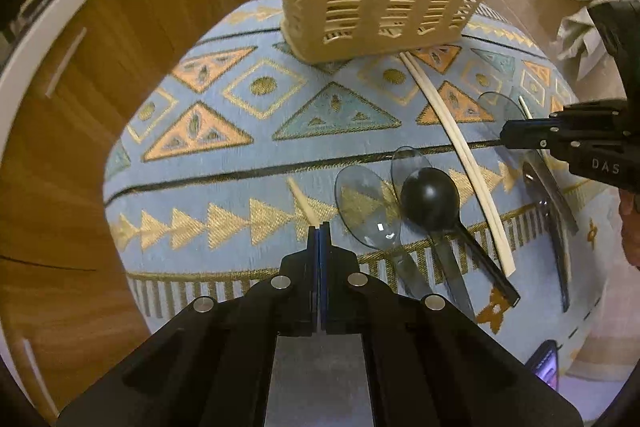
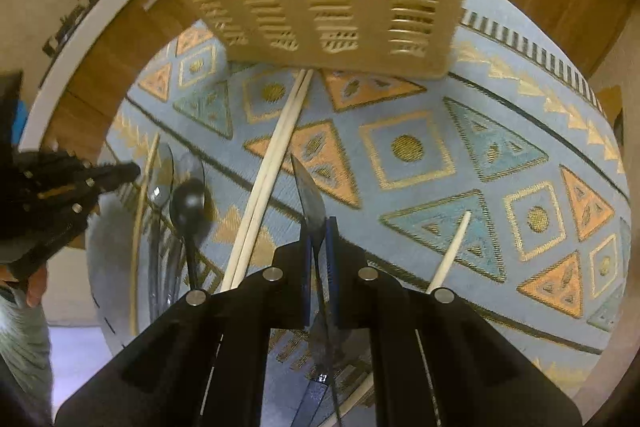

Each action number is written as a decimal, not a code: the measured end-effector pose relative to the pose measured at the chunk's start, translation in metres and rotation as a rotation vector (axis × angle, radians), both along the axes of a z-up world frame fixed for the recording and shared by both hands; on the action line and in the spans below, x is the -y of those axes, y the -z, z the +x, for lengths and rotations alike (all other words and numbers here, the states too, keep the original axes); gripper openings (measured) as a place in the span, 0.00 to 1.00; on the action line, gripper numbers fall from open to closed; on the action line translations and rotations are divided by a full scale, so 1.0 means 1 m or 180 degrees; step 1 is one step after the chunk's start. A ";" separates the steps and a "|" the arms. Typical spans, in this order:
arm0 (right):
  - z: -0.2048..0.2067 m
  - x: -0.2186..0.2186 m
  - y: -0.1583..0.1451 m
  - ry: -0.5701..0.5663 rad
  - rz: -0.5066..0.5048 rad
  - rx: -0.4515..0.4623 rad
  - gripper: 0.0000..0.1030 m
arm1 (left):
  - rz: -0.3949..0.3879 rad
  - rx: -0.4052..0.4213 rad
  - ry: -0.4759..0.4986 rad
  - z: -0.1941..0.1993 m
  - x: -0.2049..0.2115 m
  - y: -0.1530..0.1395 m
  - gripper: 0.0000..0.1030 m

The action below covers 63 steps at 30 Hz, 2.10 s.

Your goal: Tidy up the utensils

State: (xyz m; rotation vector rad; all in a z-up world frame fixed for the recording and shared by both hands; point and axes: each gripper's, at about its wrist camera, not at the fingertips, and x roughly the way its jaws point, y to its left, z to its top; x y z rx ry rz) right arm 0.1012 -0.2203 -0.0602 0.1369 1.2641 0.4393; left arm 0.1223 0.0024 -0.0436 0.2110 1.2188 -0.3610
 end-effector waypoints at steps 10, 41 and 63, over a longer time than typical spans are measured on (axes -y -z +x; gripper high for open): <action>0.002 0.017 -0.004 0.0140 0.0132 -0.0032 0.05 | -0.0297 -0.0213 -0.0043 0.009 -0.030 0.000 0.10; -0.011 0.016 -0.025 0.0028 0.0191 0.0279 0.03 | -0.0442 0.0568 -0.0074 -0.019 0.005 -0.041 0.00; 0.002 -0.050 0.002 -0.1170 -0.0776 0.0215 0.40 | 0.0020 -0.0437 0.0643 0.003 0.009 0.016 0.09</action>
